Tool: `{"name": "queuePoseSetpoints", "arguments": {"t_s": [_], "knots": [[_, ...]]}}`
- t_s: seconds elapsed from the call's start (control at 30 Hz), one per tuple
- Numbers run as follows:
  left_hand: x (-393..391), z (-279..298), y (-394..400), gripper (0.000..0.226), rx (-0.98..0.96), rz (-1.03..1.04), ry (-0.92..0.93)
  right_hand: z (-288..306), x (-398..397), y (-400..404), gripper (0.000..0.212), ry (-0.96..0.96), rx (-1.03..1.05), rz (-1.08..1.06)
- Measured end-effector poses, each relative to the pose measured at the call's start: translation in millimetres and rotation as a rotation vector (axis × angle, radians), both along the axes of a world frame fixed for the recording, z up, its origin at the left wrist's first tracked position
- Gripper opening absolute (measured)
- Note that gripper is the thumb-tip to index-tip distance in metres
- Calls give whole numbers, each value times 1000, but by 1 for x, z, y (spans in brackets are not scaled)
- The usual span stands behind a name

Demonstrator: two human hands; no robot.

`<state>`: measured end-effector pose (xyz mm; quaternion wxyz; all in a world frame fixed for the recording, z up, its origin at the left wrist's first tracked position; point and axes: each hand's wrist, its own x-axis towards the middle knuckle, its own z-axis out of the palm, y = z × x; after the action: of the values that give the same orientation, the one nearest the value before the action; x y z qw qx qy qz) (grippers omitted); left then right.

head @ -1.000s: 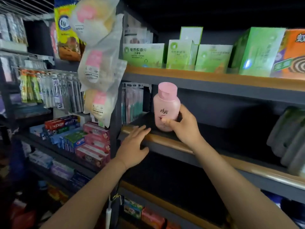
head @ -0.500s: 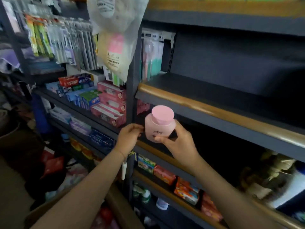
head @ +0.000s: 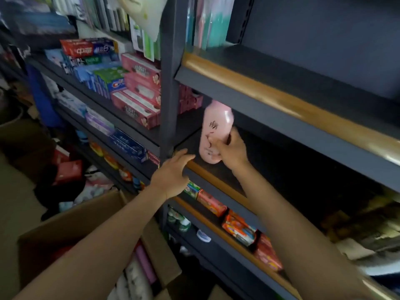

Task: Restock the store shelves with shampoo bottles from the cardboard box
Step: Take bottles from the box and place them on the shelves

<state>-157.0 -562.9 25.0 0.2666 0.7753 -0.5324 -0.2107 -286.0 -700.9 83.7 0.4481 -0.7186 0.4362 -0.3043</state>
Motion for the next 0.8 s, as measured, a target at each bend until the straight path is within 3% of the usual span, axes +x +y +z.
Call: {"name": "queuePoseSetpoints", "arguments": {"t_s": [0.1,0.4,0.67,0.73,0.8], "knots": [[-1,0,-1,65,3,8,-18,-7,14,-31,45,-81,125,-87],[-12,0,-1,63,12,80,34,-11,54,-74,48,-166,222,-112],[-15,-4,-1,65,-11,88,-5,-18,52,-68,62,-139,214,-94],[-12,-7,-3,68,-30,73,-30,-18,41,-55,75,-143,163,-150],[-11,-9,0,68,-57,59,-23,-15,32,-31,73,-208,114,-220]]}}
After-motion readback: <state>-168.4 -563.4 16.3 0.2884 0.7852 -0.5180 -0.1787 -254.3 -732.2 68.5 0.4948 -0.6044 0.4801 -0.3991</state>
